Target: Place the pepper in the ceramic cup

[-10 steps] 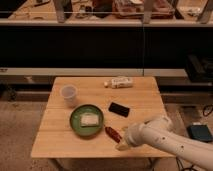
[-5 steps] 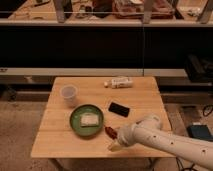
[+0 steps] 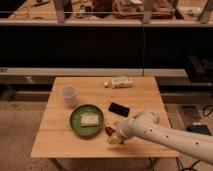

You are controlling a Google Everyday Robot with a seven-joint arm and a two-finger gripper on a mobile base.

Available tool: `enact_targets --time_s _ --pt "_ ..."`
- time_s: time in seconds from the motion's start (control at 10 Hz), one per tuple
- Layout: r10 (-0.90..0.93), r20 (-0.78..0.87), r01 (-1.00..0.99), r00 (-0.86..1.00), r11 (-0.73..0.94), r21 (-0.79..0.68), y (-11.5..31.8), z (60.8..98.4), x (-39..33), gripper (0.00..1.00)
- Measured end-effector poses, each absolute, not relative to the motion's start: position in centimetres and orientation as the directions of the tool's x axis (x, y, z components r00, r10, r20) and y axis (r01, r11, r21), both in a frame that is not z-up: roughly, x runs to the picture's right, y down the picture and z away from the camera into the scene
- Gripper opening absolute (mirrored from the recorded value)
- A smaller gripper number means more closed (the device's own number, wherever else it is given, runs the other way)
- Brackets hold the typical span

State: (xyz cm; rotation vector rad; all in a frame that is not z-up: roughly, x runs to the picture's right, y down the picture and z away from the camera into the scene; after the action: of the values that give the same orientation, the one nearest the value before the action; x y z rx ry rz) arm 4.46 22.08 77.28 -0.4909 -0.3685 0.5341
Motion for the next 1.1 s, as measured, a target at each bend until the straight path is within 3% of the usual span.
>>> enact_targets --time_s 1.1 --pt "0.563 0.122 -0.408 0.818 0.715 -0.568 23.8 81.5 6.2 0.60"
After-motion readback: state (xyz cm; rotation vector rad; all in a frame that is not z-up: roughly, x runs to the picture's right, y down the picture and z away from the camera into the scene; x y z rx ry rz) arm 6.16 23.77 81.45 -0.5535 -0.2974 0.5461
